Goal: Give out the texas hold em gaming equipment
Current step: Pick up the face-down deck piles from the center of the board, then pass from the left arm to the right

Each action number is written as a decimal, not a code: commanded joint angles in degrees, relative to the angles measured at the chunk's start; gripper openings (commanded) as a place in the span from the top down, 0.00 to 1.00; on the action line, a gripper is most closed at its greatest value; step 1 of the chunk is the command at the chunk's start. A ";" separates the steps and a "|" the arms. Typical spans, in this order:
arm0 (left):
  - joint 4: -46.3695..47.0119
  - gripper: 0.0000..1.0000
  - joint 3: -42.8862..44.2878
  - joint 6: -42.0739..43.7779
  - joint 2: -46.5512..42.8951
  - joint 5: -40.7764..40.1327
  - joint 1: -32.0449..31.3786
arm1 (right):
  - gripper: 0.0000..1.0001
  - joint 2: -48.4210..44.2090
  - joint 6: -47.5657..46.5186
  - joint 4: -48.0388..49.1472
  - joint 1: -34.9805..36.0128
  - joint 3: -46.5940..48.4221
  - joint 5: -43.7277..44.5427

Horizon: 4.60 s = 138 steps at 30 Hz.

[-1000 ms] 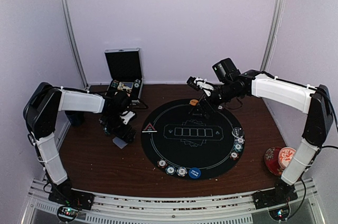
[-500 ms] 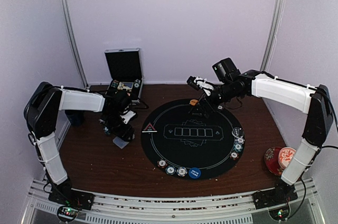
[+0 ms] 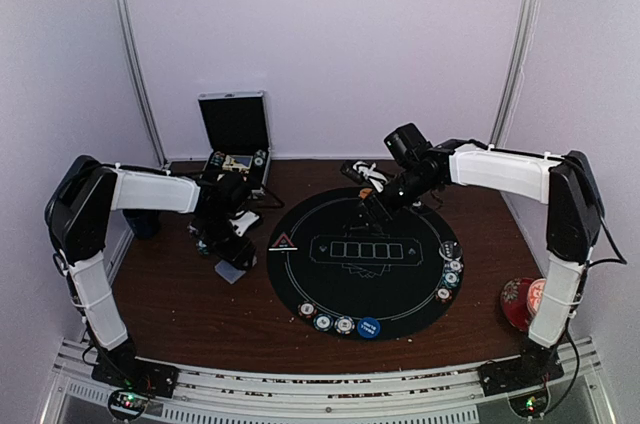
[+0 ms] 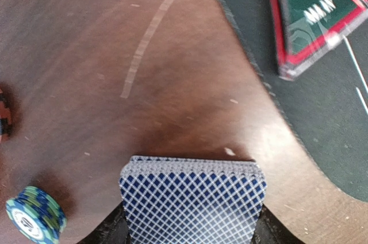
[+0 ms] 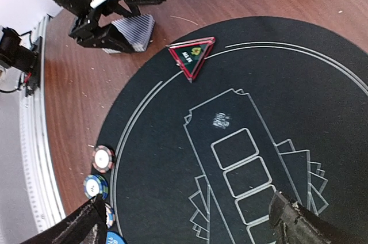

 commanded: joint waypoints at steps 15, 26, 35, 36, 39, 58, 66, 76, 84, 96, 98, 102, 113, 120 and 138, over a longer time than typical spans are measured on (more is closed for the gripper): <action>-5.80 0.46 3.96 -1.81 -2.13 1.00 -7.75 | 0.07 9.90 20.94 16.29 -0.21 -0.05 -18.17; -7.41 0.45 5.84 -2.10 -5.03 -0.87 -8.55 | 0.08 12.52 24.94 21.37 1.51 -1.56 -19.59; -8.30 0.45 5.77 -2.19 -6.78 -1.55 -8.67 | 0.08 13.86 24.65 21.16 3.09 -0.79 -19.90; -8.45 0.44 5.98 -2.10 -6.83 -1.61 -8.79 | 0.08 13.93 24.63 21.10 3.31 -0.77 -19.95; -8.98 0.44 6.94 -2.00 -7.28 -1.76 -8.97 | 0.08 14.52 24.48 21.19 3.85 -0.72 -20.02; -9.85 0.44 10.83 -2.66 -6.99 -3.01 -13.50 | 0.10 17.64 31.64 25.95 5.97 0.65 -28.56; -9.00 0.43 14.20 -2.86 -3.80 -2.94 -17.20 | 0.10 16.62 42.42 38.93 5.95 -3.84 -31.46; -8.56 0.43 17.73 -2.85 -1.23 -3.05 -20.58 | 0.13 18.47 49.92 46.83 5.86 -6.81 -33.37; -8.56 0.43 19.73 -2.53 0.22 -2.91 -21.67 | 0.16 19.43 50.57 46.70 5.94 -7.01 -33.79; -8.60 0.43 21.26 -2.47 1.38 -3.47 -23.29 | 0.24 20.45 53.17 47.84 6.62 -7.18 -35.55; -8.57 0.43 21.26 -2.45 1.39 -3.47 -23.36 | 0.25 20.58 53.61 48.05 6.73 -7.18 -35.82; -8.56 0.43 21.43 -2.44 1.39 -3.56 -23.47 | 0.30 21.09 54.66 48.91 6.95 -7.43 -36.50; -8.55 0.43 22.05 -2.27 2.04 -3.71 -23.80 | 0.44 21.56 56.08 49.78 8.15 -7.28 -38.13; -8.61 0.41 22.58 -2.12 2.53 -3.86 -24.26 | 0.62 21.80 57.28 50.70 8.32 -7.49 -38.61; -6.43 0.02 17.07 -2.32 -2.69 -7.63 -24.26 | 0.99 17.48 66.68 61.80 7.41 -11.40 -40.27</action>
